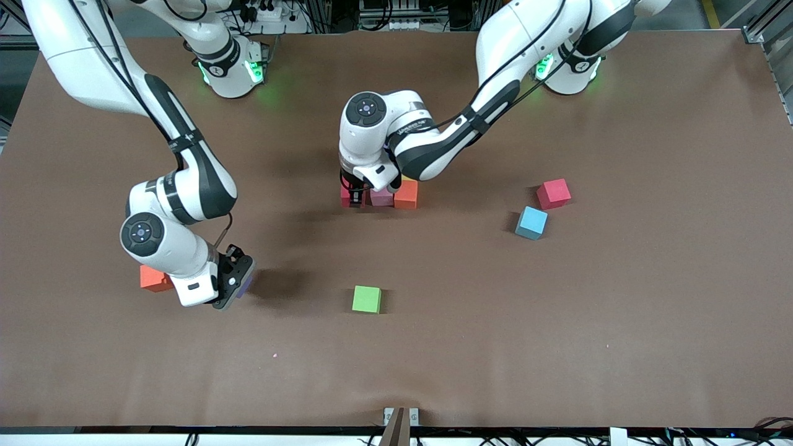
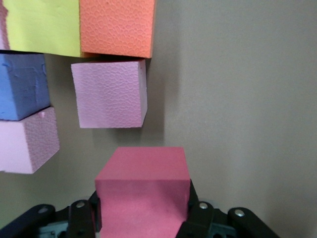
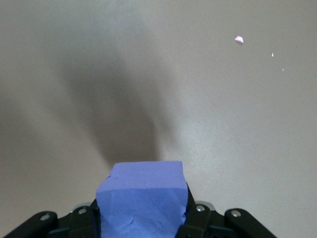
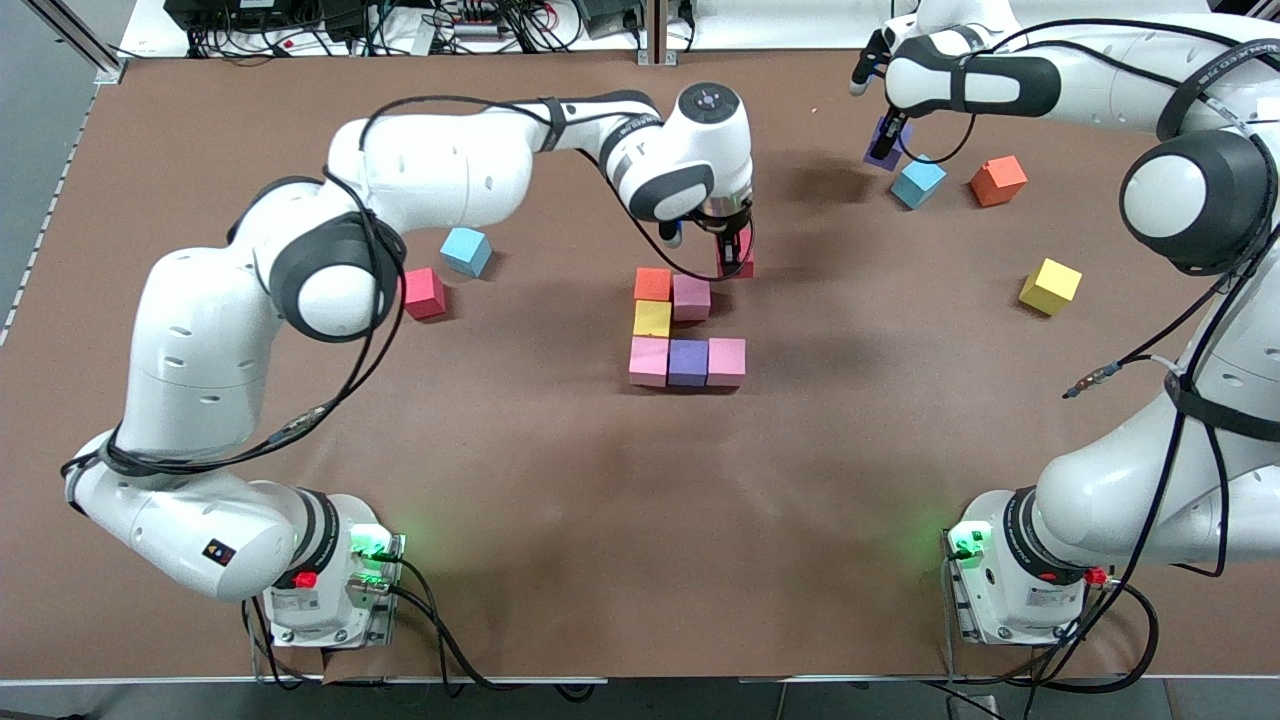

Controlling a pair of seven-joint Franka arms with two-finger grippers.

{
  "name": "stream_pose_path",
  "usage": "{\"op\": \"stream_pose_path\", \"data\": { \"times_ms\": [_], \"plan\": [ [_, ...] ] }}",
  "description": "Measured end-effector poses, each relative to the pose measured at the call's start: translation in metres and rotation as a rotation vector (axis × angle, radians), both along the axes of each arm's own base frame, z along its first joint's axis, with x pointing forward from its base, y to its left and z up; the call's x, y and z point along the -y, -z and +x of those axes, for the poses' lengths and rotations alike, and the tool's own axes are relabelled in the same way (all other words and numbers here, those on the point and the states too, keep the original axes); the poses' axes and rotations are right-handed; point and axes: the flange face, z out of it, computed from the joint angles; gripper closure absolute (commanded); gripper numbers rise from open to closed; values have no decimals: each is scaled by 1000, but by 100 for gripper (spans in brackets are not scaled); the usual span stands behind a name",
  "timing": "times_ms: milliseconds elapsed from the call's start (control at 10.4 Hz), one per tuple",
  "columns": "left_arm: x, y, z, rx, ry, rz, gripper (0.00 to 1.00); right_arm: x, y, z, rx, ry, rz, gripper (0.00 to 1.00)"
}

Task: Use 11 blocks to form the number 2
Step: 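Place the magenta cube below the pink cube with the left gripper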

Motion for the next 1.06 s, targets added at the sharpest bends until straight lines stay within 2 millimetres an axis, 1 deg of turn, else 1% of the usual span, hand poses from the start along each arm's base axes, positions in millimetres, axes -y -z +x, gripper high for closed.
{"op": "stream_pose_path", "data": {
  "times_ms": [193,482,771,1061],
  "plan": [
    [4,10,-6,-2,7,5,64,11,0,2,0,2,-3,77],
    [4,25,-9,-17,9,18,64,25,-2,4,4,20,-4,77],
    [2,43,-9,-33,8,35,64,27,-6,5,10,24,-6,77],
    [3,57,-15,-48,20,47,64,33,-9,6,13,32,-12,77]
  ]
}}
